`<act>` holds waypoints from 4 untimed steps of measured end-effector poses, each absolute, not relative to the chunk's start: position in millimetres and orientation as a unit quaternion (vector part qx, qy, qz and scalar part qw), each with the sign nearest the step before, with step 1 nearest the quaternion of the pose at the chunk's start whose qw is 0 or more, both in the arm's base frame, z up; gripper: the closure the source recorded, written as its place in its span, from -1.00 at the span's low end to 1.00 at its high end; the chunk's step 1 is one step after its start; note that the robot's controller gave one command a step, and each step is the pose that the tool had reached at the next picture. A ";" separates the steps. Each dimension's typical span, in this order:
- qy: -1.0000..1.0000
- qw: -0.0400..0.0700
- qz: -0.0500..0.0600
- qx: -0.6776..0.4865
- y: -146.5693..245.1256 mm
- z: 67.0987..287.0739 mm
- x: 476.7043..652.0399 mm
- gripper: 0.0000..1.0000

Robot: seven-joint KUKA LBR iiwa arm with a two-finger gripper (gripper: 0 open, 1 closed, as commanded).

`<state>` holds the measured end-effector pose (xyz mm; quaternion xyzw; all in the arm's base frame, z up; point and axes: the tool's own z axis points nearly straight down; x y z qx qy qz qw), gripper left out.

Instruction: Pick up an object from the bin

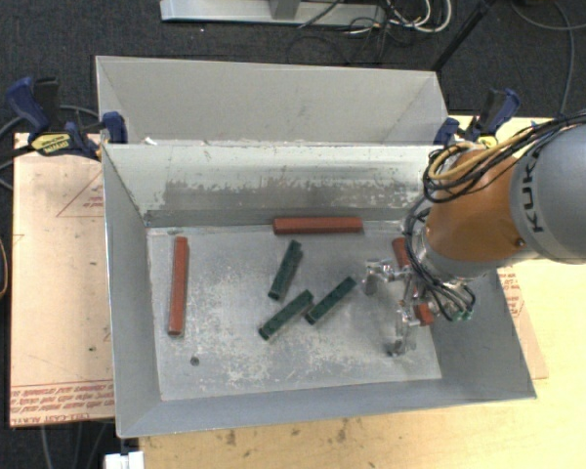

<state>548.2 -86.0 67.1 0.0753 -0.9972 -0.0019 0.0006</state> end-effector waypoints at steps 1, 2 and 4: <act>-0.996 -0.005 -0.003 0.087 -4.2 109.3 575.6 -1.00; -0.981 0.000 -0.001 0.194 18.2 69.2 580.1 -1.00; -0.979 -0.006 0.001 0.204 16.8 233.5 571.9 1.00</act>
Offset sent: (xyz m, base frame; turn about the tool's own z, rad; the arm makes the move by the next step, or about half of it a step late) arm 0.0248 0.0748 0.0400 -0.0148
